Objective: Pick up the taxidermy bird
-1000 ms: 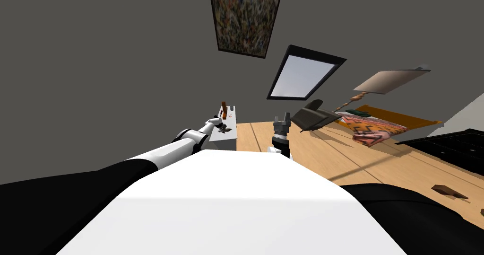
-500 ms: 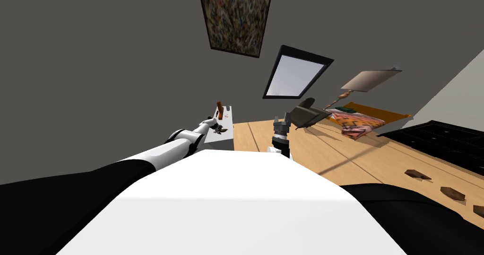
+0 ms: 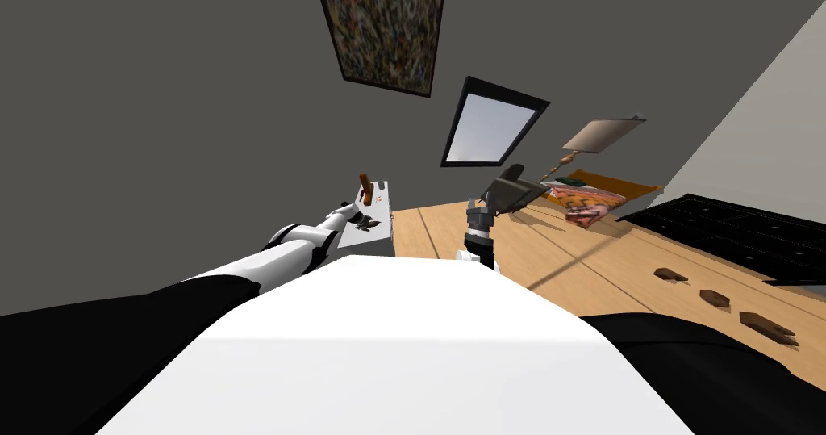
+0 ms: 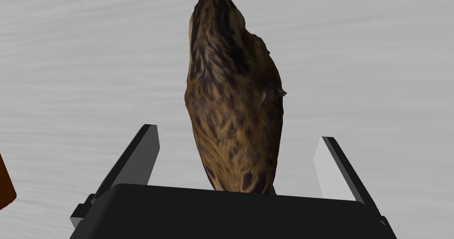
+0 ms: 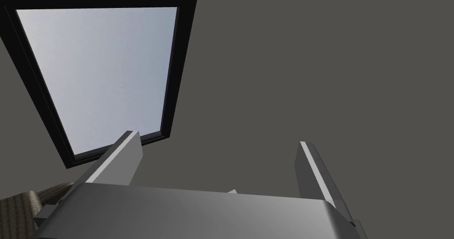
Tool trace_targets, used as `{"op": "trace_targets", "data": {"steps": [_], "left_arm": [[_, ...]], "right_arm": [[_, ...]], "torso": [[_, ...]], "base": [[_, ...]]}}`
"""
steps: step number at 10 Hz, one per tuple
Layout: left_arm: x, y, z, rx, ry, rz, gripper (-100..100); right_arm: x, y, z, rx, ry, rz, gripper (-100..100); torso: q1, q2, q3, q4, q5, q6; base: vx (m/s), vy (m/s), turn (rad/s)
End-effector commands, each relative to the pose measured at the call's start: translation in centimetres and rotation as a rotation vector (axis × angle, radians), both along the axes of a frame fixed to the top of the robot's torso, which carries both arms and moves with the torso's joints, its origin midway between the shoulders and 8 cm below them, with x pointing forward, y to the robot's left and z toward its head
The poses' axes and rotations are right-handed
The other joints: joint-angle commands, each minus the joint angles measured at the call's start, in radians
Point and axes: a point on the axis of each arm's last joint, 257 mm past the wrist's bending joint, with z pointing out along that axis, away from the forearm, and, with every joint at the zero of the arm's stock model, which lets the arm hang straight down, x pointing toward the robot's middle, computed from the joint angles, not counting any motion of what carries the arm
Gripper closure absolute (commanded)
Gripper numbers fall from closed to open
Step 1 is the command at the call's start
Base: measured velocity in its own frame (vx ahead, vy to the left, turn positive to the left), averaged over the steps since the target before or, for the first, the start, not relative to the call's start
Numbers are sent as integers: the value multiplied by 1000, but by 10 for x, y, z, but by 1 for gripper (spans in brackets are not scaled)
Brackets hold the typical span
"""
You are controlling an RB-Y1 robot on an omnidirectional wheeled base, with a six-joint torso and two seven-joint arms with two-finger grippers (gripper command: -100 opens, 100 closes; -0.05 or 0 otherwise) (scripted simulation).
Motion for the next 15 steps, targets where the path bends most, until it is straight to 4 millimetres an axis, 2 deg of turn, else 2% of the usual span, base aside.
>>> {"op": "trace_targets", "data": {"steps": [1,2,3,5,6,10,11,12,13,14,15], "left_arm": [[-10,32,0,3,-8,36,-100],[-15,33,-3,5,1,32,-100],[-18,53,1,11,-17,44,-100],[-18,50,-1,12,-17,40,-100],[-18,50,-1,11,-16,41,100],[-18,51,-1,10,-17,43,100],[-18,51,-1,10,-17,42,0],[-10,32,0,6,-10,26,100],[-17,34,-5,4,7,35,100],[-10,32,0,6,-10,26,100],[-3,10,-1,2,-4,7,100]], "right_arm": [[0,0,0,0,0,0,0],[0,0,0,0,0,0,0],[0,0,0,0,0,0,0],[0,0,0,0,0,0,0],[0,0,0,0,0,0,0],[0,0,0,0,0,0,0],[0,0,0,0,0,0,0],[0,0,0,0,0,0,0],[0,0,0,0,0,0,0],[0,0,0,0,0,0,0],[0,0,0,0,0,0,0]], "torso": [[0,0,0,0,0,0],[-1,0,0,0,0,1],[2,-1,-1,-1,1,-1],[4,-2,-2,-1,2,0],[6,-2,-2,-1,2,0],[8,-2,-2,-1,2,0],[8,-2,-2,-1,2,0],[8,-2,-2,-1,2,0],[10,-2,-2,-1,3,0],[12,-2,-2,-2,3,-1],[11,-2,-2,-2,3,0]], "base": [[-1,-99,-200],[3,-77,-65],[6,-90,-115],[7,-41,-28],[0,0,0],[0,0,0],[0,0,0],[-3,58,145],[4,76,64],[-5,43,2],[-12,55,115]]}}
